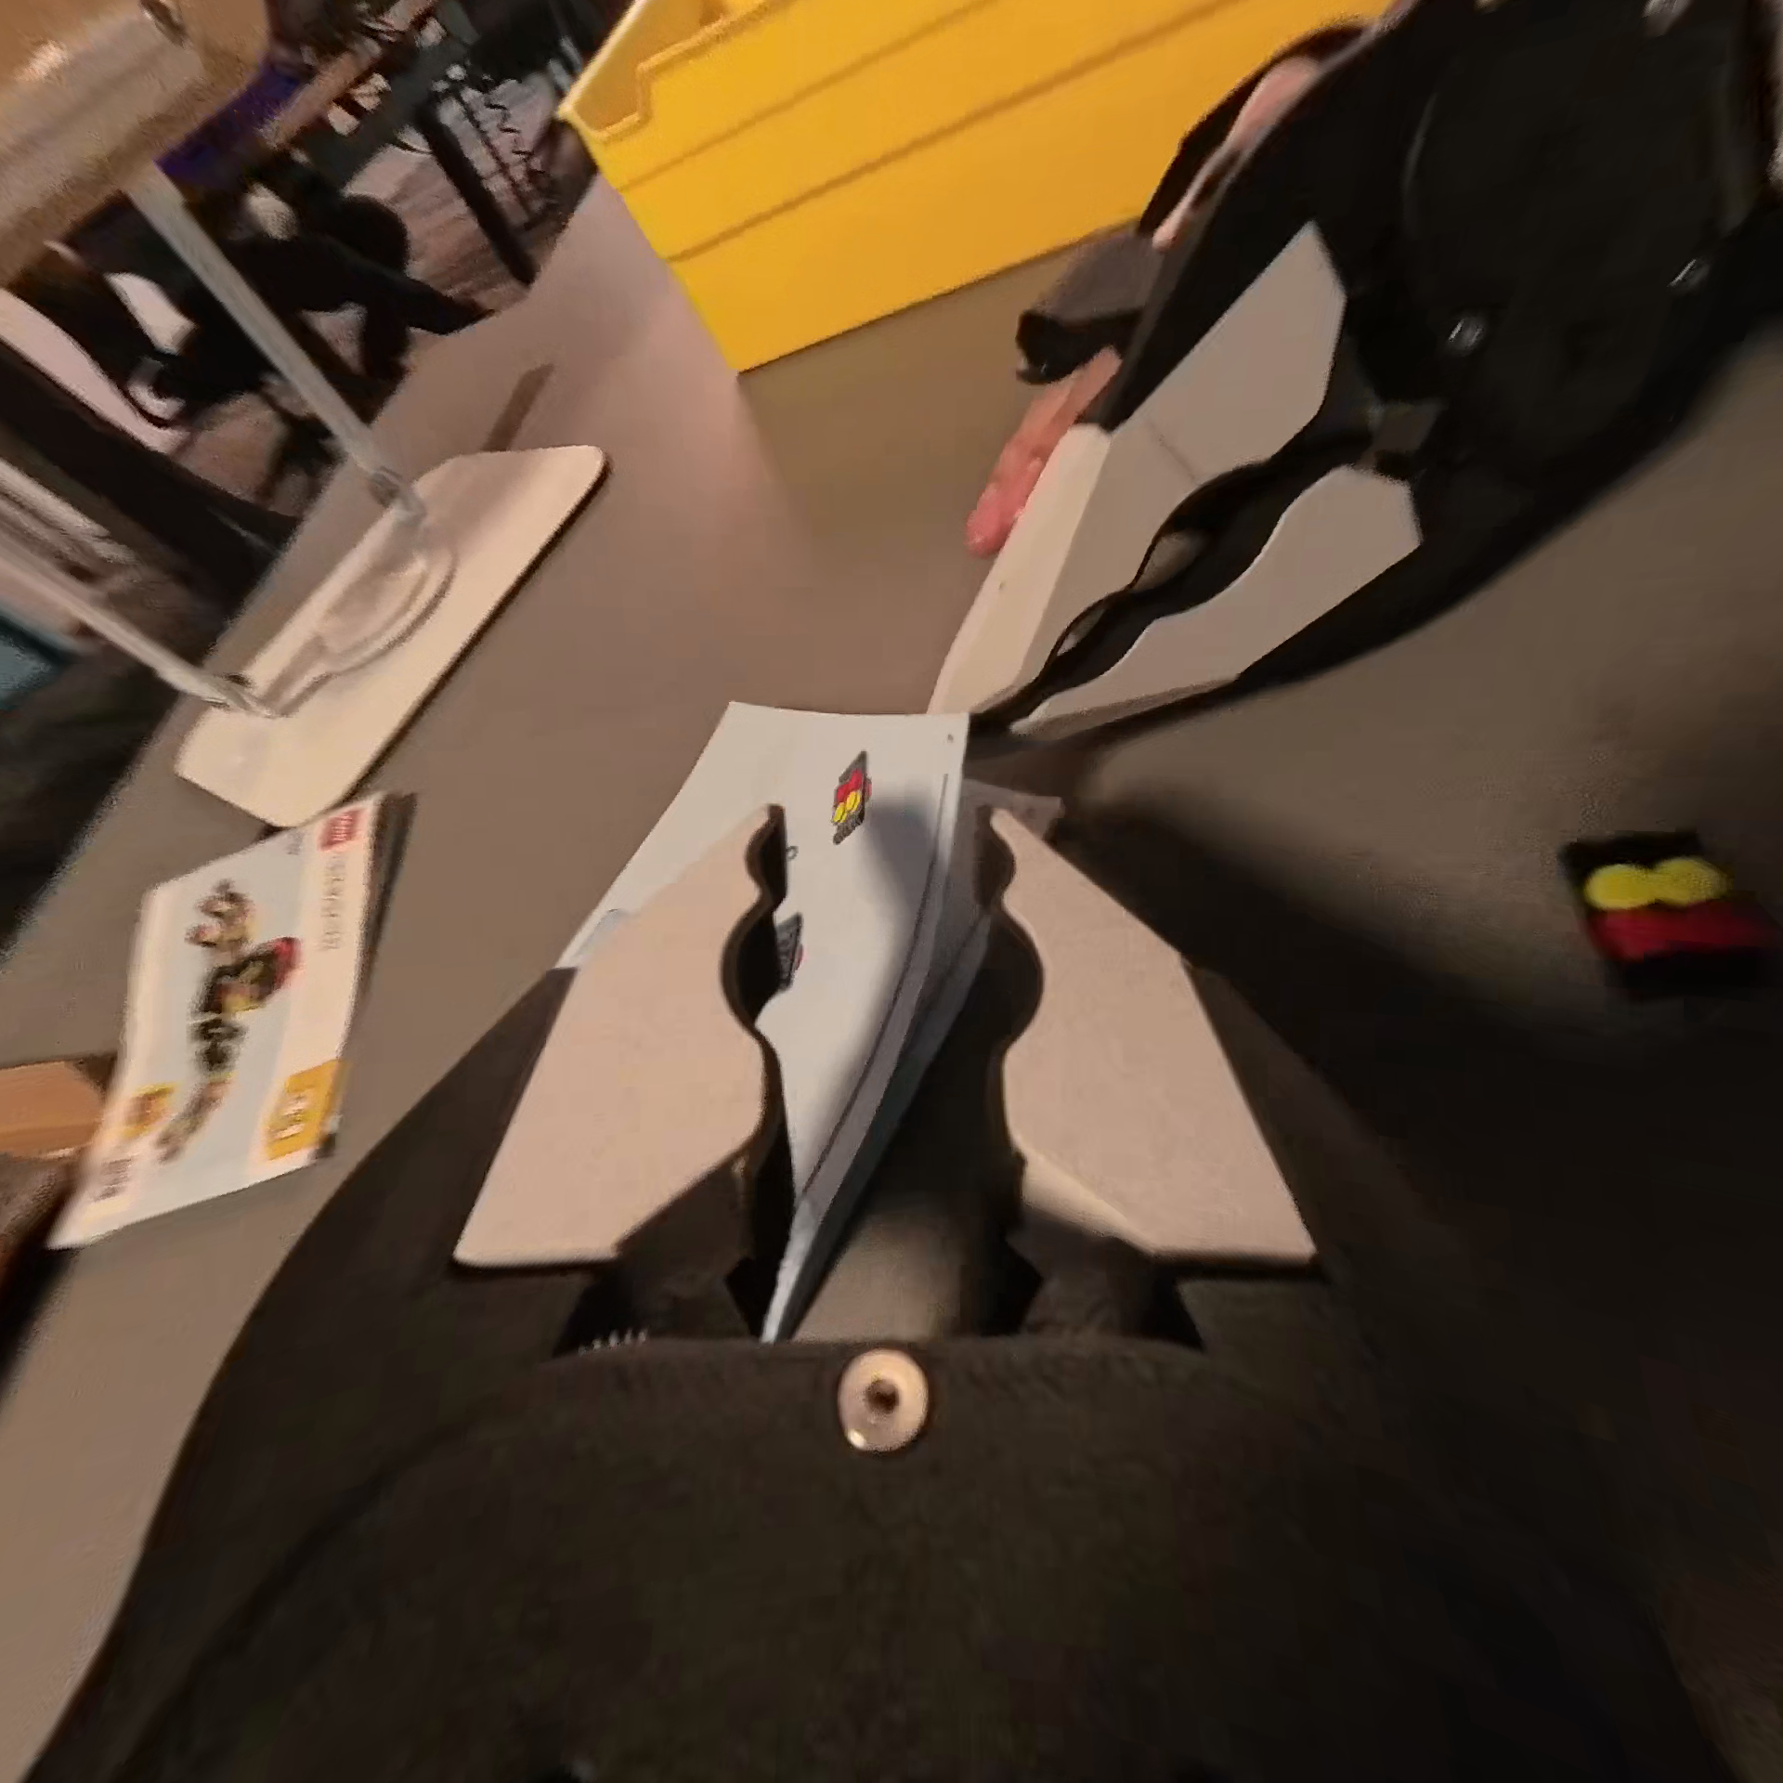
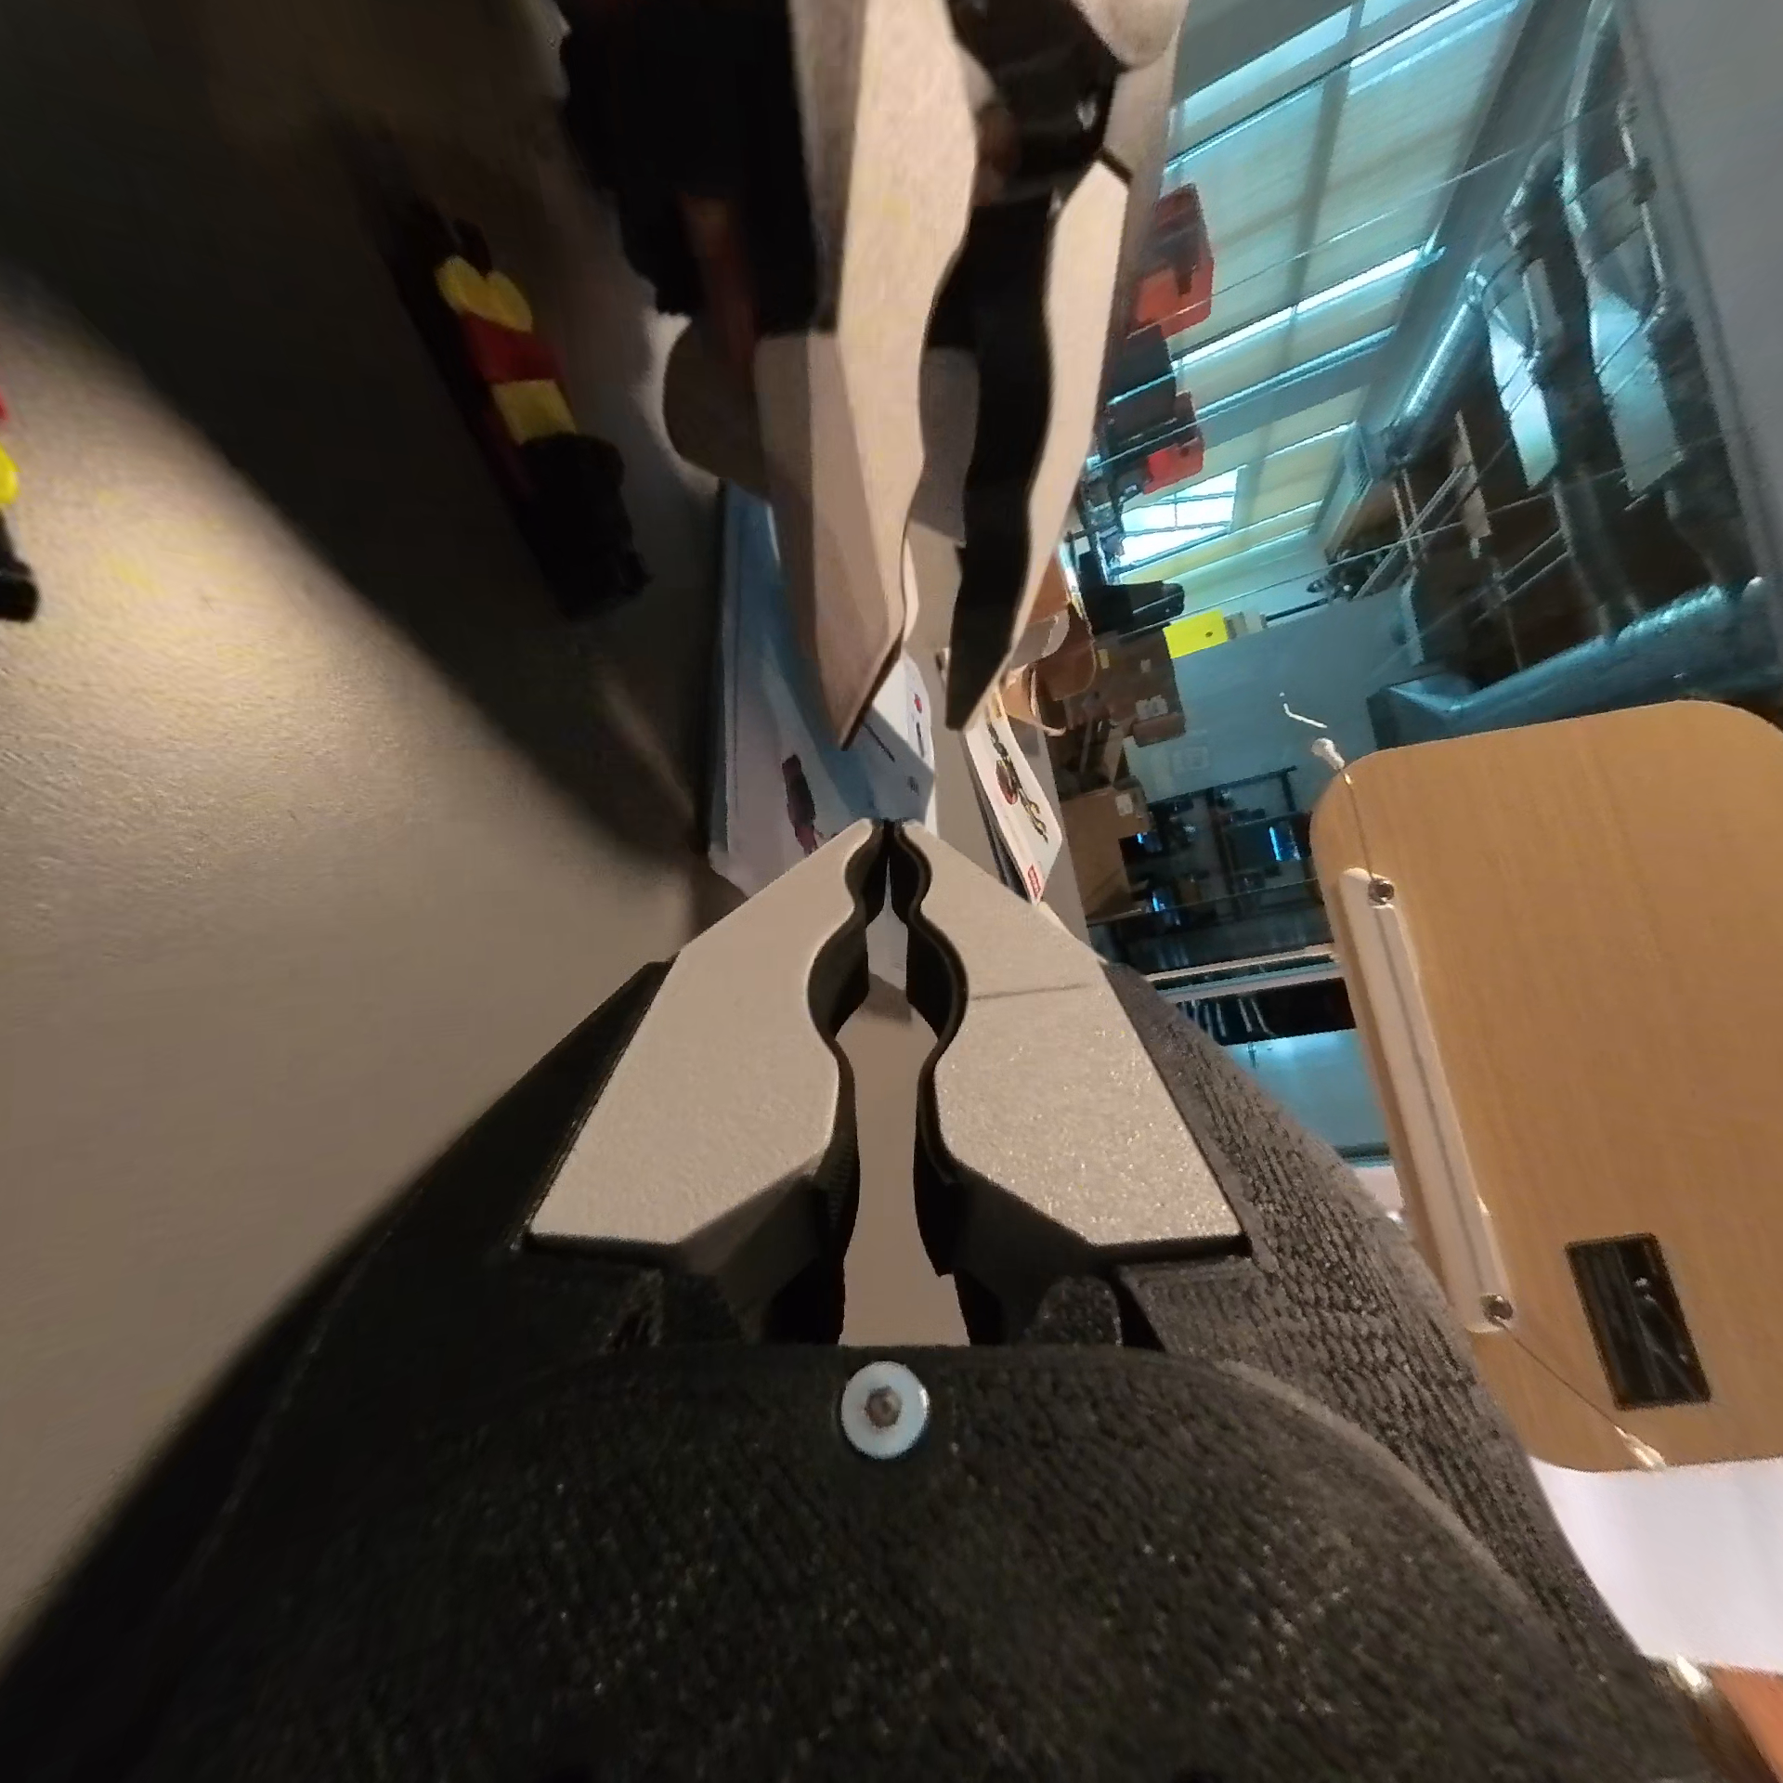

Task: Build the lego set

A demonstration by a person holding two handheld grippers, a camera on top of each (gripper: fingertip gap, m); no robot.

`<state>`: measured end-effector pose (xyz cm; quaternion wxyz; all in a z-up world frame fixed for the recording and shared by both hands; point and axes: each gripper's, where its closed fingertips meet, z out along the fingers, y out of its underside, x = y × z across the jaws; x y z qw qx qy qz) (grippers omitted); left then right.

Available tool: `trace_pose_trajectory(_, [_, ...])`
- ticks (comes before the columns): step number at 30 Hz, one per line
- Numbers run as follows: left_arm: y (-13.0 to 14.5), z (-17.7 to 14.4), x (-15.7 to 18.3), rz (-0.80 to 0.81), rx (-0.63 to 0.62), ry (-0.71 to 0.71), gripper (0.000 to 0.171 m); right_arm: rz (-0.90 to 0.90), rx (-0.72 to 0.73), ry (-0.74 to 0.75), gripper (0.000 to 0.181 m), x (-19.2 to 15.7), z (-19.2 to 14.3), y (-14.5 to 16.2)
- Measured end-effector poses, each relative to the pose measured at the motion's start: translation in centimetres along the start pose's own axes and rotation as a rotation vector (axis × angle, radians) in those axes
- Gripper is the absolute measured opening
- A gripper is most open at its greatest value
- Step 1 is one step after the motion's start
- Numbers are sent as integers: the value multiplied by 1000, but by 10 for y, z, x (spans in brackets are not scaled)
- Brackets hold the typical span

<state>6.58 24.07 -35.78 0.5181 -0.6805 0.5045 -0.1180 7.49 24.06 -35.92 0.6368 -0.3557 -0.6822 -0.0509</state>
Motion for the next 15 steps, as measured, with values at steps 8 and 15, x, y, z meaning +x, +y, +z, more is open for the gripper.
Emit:
trace_pose_trajectory(8, [4,3,-2,267,-30,-169,0,28,70,32,0,7,-6,-11])
trace_pose_trajectory(15, [6,4,2,358,-46,-191,0,134,127,17,7,12,-11,-17])
